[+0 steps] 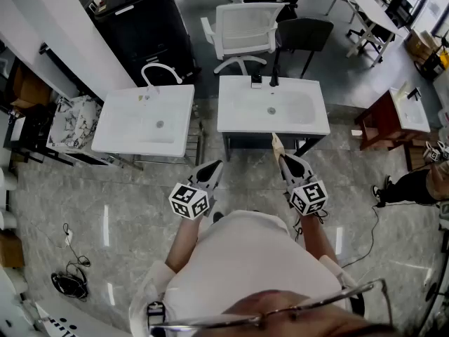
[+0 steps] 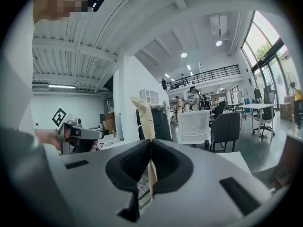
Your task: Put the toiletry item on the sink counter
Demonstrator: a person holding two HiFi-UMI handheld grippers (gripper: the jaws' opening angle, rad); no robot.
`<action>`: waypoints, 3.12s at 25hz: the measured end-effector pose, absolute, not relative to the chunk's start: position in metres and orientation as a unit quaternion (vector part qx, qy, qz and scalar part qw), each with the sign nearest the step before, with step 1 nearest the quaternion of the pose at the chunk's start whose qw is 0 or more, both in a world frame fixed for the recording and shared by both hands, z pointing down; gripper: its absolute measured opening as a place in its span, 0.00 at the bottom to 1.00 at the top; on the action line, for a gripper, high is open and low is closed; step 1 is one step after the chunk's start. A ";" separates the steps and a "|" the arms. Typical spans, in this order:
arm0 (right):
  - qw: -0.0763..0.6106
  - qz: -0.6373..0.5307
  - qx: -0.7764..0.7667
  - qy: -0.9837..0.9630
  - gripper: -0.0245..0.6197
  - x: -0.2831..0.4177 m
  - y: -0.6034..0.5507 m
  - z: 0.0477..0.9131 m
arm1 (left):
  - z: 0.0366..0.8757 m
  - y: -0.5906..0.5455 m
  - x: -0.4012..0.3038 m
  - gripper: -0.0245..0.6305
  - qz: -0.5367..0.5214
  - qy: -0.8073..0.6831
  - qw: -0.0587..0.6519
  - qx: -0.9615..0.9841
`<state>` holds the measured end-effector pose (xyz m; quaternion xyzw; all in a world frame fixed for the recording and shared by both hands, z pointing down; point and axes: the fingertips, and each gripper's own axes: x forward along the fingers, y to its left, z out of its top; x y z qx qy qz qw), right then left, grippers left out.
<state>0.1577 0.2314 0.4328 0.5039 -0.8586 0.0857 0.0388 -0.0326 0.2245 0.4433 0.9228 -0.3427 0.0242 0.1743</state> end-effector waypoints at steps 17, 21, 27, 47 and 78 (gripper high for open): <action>0.023 0.102 0.504 -0.857 0.06 0.173 0.241 0.431 | 0.443 0.239 -0.024 0.04 0.025 -0.347 0.179 0.920; 0.026 0.101 0.496 -0.862 0.06 0.176 0.244 0.430 | 0.443 0.244 -0.021 0.04 0.023 -0.353 0.184 0.917; 0.030 0.104 0.485 -0.868 0.06 0.189 0.249 0.435 | 0.446 0.249 -0.008 0.04 0.026 -0.364 0.186 0.912; 0.039 0.118 0.452 -0.883 0.06 0.241 0.254 0.454 | 0.457 0.272 0.037 0.04 0.034 -0.403 0.191 0.895; 0.056 0.140 0.479 -0.865 0.06 0.193 0.109 0.474 | 0.483 0.101 0.012 0.04 0.042 -0.347 0.212 0.912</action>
